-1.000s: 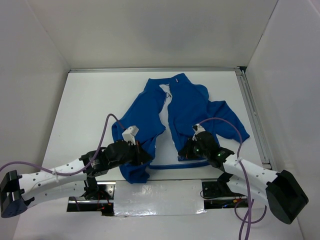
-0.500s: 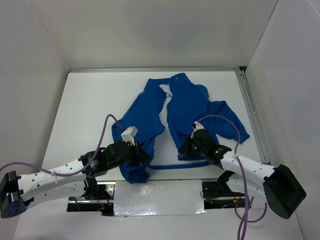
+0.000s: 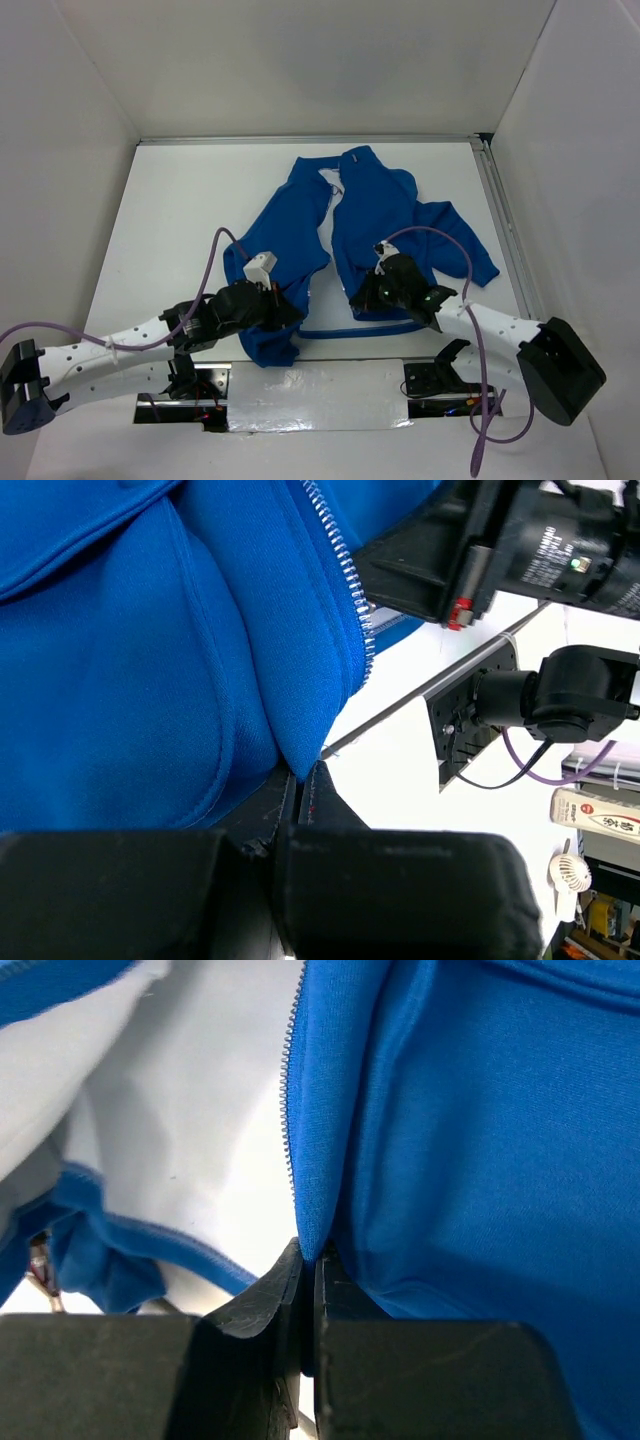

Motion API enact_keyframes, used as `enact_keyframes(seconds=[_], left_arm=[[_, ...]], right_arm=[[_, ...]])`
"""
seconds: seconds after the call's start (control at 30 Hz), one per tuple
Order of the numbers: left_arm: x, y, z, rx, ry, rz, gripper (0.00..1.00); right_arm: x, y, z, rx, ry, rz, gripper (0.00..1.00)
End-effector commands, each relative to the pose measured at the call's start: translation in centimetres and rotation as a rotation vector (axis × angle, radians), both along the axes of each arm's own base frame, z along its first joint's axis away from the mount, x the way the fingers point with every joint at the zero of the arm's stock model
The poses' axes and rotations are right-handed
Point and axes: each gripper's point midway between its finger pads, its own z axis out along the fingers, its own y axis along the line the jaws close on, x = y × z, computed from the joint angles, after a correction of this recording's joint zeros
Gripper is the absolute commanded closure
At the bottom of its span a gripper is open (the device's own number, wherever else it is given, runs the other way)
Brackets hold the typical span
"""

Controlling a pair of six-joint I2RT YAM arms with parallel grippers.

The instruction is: Zip up the jacket

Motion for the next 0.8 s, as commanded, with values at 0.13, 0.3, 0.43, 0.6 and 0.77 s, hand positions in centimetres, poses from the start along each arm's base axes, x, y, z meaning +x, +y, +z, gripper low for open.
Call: enact_keyframes(seconds=[0.13,0.3,0.43,0.6,0.77], left_arm=[[0.4,-0.2,1.1,-0.028,-0.016,0.026,1.0],[0.3,0.3,0.7,-0.014,-0.003,0.038,1.0],[0.2,0.7,0.5,-0.013,0.005,0.048,1.0],[0.1,0.9,0.4,-0.016,0.007,0.051,1.0],[-0.1,1.0,0.5,-0.021,0.007,0.049,1.0]], right_arm=[[1.1,0.6,-1.5,-0.073,0.035,-0.008,0.91],[1.0,0.9,-2.2,-0.103,0.058,0.001,0.75],[1.2,1.8,-1.2,-0.086,0.035,0.022,0.62],[1.2,1.7,-1.1,-0.117,0.044,0.012,0.59],[1.6,1.5,-1.2,-0.141,0.054,-0.026,0.63]])
